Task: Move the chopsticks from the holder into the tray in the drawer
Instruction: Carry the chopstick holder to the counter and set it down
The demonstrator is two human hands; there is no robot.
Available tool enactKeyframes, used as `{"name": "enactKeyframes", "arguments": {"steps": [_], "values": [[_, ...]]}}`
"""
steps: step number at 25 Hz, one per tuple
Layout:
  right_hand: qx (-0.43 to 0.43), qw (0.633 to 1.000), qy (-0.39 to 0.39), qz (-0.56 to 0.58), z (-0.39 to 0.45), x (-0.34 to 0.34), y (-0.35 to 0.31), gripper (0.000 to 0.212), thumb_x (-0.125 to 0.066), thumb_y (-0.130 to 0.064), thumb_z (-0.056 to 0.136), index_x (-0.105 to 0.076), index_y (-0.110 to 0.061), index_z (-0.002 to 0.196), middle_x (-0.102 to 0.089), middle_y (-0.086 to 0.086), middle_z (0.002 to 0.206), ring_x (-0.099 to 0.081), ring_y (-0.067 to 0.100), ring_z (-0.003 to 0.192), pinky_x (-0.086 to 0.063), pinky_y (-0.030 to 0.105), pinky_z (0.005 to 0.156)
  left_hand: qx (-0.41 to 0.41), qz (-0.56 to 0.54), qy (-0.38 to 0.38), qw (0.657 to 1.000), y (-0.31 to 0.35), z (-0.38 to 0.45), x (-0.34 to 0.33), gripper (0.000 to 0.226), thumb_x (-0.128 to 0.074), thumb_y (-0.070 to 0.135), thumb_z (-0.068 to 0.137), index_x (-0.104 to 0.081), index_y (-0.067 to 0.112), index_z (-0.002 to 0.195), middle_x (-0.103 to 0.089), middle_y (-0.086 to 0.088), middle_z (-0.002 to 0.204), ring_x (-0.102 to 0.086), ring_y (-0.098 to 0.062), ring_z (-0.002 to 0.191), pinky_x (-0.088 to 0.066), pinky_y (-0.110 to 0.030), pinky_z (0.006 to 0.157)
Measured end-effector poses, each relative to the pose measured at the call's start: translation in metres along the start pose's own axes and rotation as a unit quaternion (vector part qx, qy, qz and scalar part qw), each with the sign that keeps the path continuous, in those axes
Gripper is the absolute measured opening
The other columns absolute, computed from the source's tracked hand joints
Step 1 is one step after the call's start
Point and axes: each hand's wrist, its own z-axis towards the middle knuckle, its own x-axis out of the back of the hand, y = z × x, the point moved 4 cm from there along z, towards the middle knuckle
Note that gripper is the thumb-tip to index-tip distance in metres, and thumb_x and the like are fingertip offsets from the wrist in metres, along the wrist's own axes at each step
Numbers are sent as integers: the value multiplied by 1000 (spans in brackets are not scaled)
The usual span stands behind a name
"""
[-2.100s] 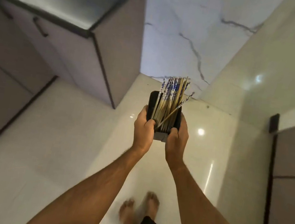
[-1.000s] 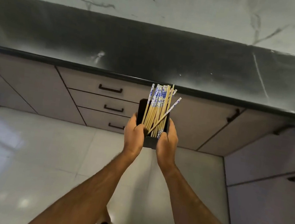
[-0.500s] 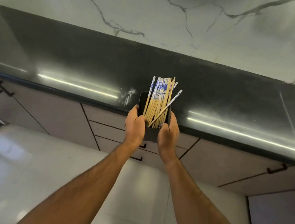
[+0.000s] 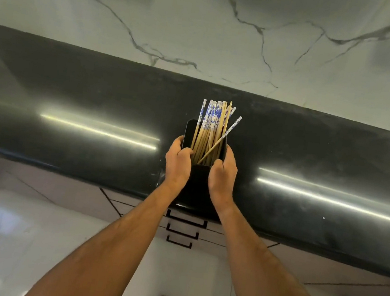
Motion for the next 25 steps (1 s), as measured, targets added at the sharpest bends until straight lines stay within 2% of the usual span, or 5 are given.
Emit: {"name": "enactKeyframes", "arguments": {"steps": [7,10,15,19,25], "values": [[-21,999,2,-24,36,-10,5,48,-38,-4,93,-62,-25,129,-68,-3,118,-64,11,113,-56,39,101,-1,-7,3,1000,8,40,-11,58,-50,30,80,-54,16,136,-67,-3,117,-64,-19,110,-52,-48,102],[-35,998,9,-43,39,-11,7,52,-45,-15,94,-50,-22,145,-58,2,140,-54,18,132,-45,47,114,-5,7,-8,1000,10,43,-8,62,-53,38,80,-53,16,138,-66,-3,124,-62,-19,116,-50,-49,104],[22,985,46,-166,6,4,-5,61,-51,-28,104,-27,-16,159,-30,3,164,-26,13,151,-24,29,121,-96,97,8,991,18,10,16,56,-53,27,99,-38,15,152,-42,-2,155,-37,-15,143,-31,-37,118],[129,936,65,-321,-55,13,2,59,-54,-24,103,-33,-7,155,-39,11,158,-33,19,148,-31,28,119,-197,205,-8,959,-1,-31,55,53,-52,25,101,-38,12,150,-42,-6,153,-36,-15,141,-30,-29,114],[185,882,-2,-433,-146,23,47,56,-55,-19,102,-38,-2,153,-46,15,153,-41,27,145,-39,41,120,-329,358,-14,874,-63,-90,108,49,-59,15,95,-46,4,142,-51,-12,140,-45,-22,133,-39,-37,116]]}}
